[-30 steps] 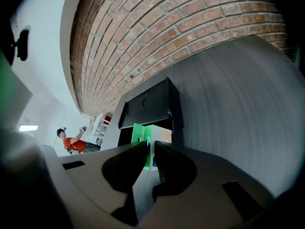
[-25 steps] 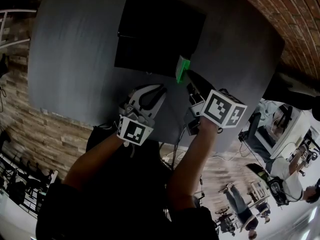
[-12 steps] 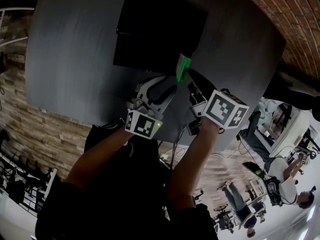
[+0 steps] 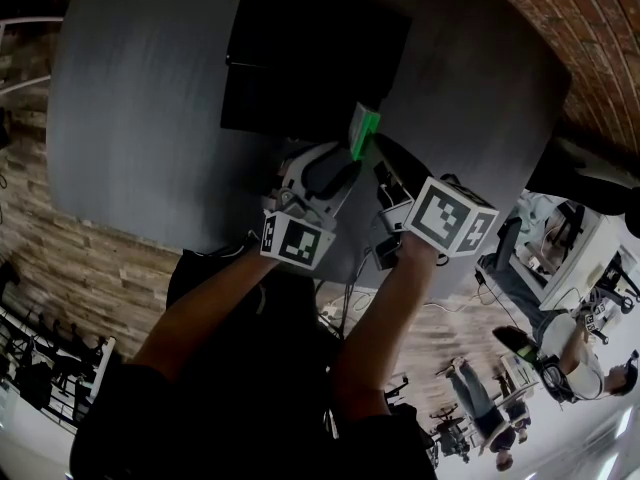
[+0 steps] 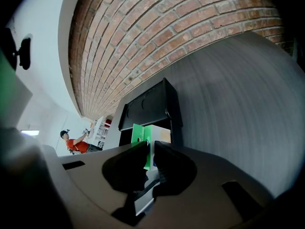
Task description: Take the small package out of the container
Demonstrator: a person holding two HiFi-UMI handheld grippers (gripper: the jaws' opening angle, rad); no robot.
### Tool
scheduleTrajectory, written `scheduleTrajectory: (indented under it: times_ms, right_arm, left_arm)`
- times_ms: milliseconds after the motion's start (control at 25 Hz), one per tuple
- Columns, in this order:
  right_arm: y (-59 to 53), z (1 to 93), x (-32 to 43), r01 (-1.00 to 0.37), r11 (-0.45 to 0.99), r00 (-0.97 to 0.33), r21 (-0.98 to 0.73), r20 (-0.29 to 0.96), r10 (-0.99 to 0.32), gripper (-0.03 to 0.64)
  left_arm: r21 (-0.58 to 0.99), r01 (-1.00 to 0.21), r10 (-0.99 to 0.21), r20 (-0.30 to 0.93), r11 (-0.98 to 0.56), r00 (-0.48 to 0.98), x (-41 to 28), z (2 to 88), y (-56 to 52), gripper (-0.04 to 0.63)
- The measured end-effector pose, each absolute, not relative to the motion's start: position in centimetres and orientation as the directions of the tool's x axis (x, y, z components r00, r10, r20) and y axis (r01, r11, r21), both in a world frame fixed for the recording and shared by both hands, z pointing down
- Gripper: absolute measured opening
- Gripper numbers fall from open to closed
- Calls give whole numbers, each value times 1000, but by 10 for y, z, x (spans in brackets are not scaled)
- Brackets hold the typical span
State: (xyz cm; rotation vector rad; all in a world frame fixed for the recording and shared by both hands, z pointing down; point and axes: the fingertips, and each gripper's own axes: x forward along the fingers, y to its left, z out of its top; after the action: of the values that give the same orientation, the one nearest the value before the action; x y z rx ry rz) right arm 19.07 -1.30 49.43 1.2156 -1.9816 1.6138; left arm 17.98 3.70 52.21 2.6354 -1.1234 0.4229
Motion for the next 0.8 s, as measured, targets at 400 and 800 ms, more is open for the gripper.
scheduleTrajectory:
  times_ms: [400, 800]
  right_arm:
    - [-13, 494, 189, -752, 4, -602, -660, 684, -412, 67]
    - [-13, 494, 189, -744, 4, -611, -668, 679, -408, 67]
  left_arm:
    - [98, -751, -685, 348, -653, 640, 180, 517, 30, 163]
    - [96, -769, -703, 347, -633, 622, 180, 516, 24, 161]
